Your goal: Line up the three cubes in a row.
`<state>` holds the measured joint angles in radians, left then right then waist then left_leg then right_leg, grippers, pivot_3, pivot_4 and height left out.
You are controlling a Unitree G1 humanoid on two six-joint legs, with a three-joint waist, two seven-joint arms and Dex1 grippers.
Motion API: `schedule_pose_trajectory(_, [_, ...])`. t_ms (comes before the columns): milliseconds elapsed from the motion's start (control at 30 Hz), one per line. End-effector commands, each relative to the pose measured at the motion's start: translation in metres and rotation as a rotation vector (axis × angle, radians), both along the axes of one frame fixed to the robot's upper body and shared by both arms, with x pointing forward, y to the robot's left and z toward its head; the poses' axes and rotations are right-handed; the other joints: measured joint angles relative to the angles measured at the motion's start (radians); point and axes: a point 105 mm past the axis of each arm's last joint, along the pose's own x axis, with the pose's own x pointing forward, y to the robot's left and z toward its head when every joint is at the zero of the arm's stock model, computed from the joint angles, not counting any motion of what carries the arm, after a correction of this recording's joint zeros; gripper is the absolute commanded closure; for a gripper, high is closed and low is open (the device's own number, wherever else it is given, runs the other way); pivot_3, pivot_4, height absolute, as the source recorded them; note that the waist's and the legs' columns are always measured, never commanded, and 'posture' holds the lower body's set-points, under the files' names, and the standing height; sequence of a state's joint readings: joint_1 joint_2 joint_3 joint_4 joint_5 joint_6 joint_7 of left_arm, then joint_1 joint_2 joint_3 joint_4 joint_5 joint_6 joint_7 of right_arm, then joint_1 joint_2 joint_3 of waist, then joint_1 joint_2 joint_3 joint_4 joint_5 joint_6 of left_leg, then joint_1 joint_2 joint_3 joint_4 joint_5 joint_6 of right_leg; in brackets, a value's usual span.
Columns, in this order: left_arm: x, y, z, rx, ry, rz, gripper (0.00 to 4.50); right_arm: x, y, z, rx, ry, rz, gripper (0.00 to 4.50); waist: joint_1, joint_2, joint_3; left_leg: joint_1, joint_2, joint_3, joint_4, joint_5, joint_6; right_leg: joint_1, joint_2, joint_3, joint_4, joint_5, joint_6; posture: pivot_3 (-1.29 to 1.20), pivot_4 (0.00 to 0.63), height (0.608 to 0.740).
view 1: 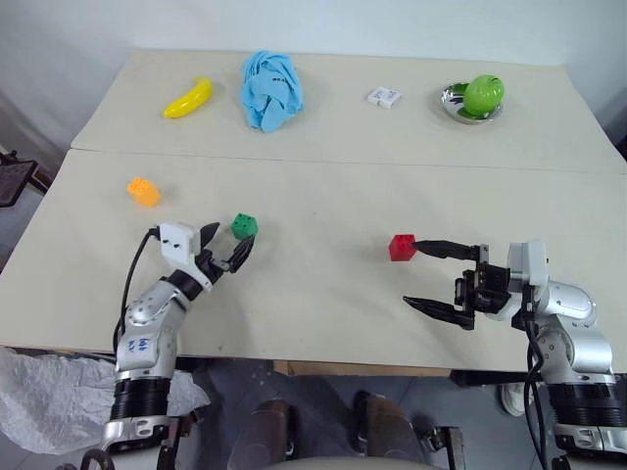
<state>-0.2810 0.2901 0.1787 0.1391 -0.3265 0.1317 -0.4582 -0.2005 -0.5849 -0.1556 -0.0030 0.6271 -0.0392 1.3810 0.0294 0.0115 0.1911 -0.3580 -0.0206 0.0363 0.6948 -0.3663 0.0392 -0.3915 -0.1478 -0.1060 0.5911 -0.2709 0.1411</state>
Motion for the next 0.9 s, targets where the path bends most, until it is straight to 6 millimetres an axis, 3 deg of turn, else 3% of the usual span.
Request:
schedule_pose_trajectory(33, [0.004,-0.003,-0.005,0.016,0.008,0.024,0.0,-0.003,0.001,0.008,0.027,-0.024,0.003,0.04,0.0,0.0,0.0,0.0,0.0,0.0,0.0,0.0,0.0,0.0,0.0,0.0,0.0,0.0,0.0,0.0,0.15,0.74])
schedule_pose_trajectory(167, [0.005,-0.004,-0.006,0.028,0.006,0.032,0.73,-0.004,0.004,0.008,0.051,-0.02,0.004,0.0,0.0,0.0,0.0,0.0,0.0,0.0,0.001,0.0,0.0,0.0,0.0,0.0,0.001,0.0,0.0,0.0,0.15,0.74])
schedule_pose_trajectory(333, [0.006,-0.007,0.0,0.045,0.0,-0.012,2.29,-0.005,0.003,0.006,0.075,-0.022,0.0,0.0,0.0,0.0,0.0,0.0,0.0,0.0,0.002,0.0,0.0,0.001,0.0,0.0,0.001,0.0,0.0,0.0,0.15,0.74])
schedule_pose_trajectory(433, [0.0,-0.025,0.012,0.046,-0.028,-0.233,3.01,-0.006,-0.004,0.007,0.066,-0.03,-0.031,0.0,0.0,0.0,0.0,0.0,0.0,0.0,0.002,0.0,0.0,0.001,0.0,0.0,0.001,0.0,0.0,0.0,0.15,0.74])
schedule_pose_trajectory(600, [-0.014,-0.052,0.029,0.166,-0.1,-0.644,3.01,-0.009,-0.02,0.011,0.044,-0.036,-0.089,0.0,0.0,0.0,0.0,-0.003,-0.001,0.0,0.002,0.0,0.001,-0.001,0.0,-0.001,0.0,0.0,0.0,0.0,0.15,0.74])
schedule_pose_trajectory(700, [0.001,-0.066,0.042,0.294,-0.126,-0.789,3.01,-0.011,-0.034,0.011,0.025,-0.028,-0.144,0.0,0.0,0.0,0.0,-0.003,-0.001,0.0,0.002,0.0,0.001,-0.001,0.001,-0.002,0.0,0.0,0.001,0.0,0.15,0.74])
schedule_pose_trajectory(767, [0.011,-0.088,0.044,0.394,-0.128,-0.899,3.01,-0.012,-0.045,0.012,0.021,-0.032,-0.182,0.0,0.002,0.0,0.0,-0.005,-0.001,0.001,0.004,0.001,0.002,-0.001,0.001,-0.003,0.0,0.001,0.001,0.0,0.15,0.74])
schedule_pose_trajectory(900, [0.02,-0.12,0.044,0.411,-0.119,-0.992,3.01,-0.011,-0.056,0.009,0.011,-0.017,-0.225,0.0,-0.001,0.0,0.0,-0.008,-0.004,0.005,0.004,0.001,0.003,-0.001,0.001,-0.005,-0.002,0.002,0.003,0.0,0.15,0.74])
